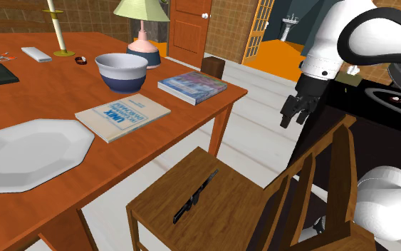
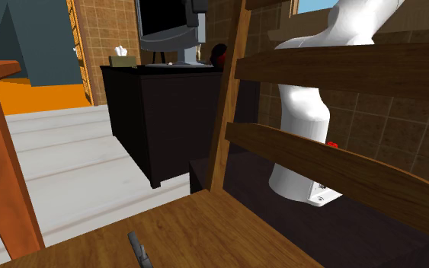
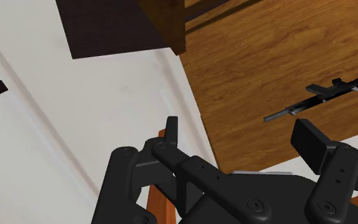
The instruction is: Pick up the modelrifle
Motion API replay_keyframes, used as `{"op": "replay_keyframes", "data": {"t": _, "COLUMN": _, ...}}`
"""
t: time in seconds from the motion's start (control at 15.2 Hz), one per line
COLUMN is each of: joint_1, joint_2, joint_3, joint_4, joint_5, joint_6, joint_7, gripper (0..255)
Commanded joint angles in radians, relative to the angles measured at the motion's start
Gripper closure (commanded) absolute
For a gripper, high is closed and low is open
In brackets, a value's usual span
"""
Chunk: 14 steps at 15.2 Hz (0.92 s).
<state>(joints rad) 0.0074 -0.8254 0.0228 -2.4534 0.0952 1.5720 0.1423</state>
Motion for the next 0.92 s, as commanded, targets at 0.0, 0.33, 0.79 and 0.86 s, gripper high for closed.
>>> {"op": "replay_keyframes", "data": {"t": 0.0, "joint_1": 0.0, "joint_2": 0.0, "joint_3": 0.0, "joint_4": 0.0, "joint_5": 0.0, "joint_6": 0.0, "joint_7": 0.0, "gripper": 0}}
{"op": "replay_keyframes", "data": {"t": 0.33, "joint_1": -0.012, "joint_2": -0.056, "joint_3": 0.147, "joint_4": -0.124, "joint_5": 0.111, "joint_6": 0.1, "joint_7": 0.257, "gripper": 0}}
{"op": "replay_keyframes", "data": {"t": 0.79, "joint_1": -0.023, "joint_2": -0.015, "joint_3": 0.387, "joint_4": -0.208, "joint_5": 0.277, "joint_6": 0.279, "joint_7": 0.618, "gripper": 0}}
{"op": "replay_keyframes", "data": {"t": 0.86, "joint_1": -0.027, "joint_2": 0.003, "joint_3": 0.423, "joint_4": -0.211, "joint_5": 0.298, "joint_6": 0.308, "joint_7": 0.669, "gripper": 0}}
